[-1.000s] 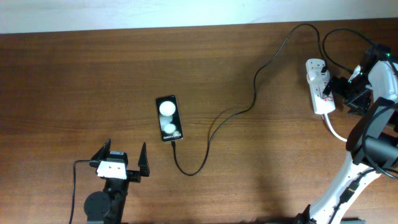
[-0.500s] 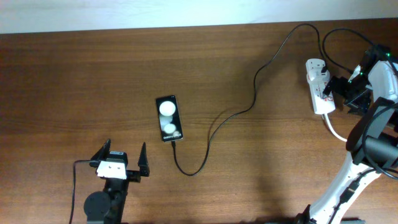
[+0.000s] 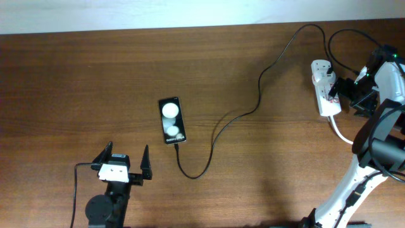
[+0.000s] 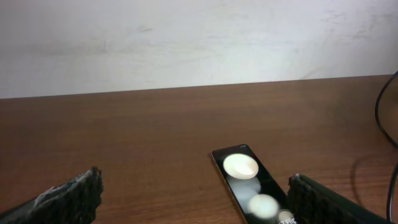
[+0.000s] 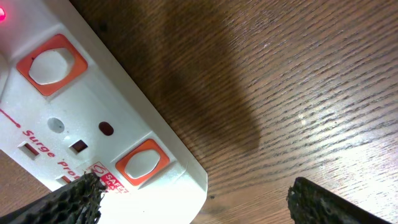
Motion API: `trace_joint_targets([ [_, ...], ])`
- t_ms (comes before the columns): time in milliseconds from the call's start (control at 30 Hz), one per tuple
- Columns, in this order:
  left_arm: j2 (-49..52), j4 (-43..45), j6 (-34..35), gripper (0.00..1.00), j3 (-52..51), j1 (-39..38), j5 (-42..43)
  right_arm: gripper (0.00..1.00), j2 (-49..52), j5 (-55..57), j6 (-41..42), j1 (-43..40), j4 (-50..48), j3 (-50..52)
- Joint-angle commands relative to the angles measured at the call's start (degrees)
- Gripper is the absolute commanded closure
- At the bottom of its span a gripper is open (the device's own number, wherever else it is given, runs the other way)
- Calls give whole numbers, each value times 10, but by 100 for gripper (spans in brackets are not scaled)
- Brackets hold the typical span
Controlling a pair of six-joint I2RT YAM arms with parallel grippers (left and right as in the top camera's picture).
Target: Plug charger to phone and switch on socket
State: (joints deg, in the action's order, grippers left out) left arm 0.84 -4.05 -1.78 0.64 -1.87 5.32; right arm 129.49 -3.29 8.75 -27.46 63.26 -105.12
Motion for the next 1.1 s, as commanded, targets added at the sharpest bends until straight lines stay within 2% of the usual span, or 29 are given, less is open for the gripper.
trace_joint_targets([
  [0, -5, -3, -7, 1, -1, 0, -8, 1, -8, 5, -4, -3, 2, -11],
  [500, -5, -3, -7, 1, -1, 0, -8, 1, -21, 5, -4, -3, 2, -11],
  [1067, -5, -3, -7, 1, -1, 0, -8, 1, -256, 5, -4, -2, 2, -11],
])
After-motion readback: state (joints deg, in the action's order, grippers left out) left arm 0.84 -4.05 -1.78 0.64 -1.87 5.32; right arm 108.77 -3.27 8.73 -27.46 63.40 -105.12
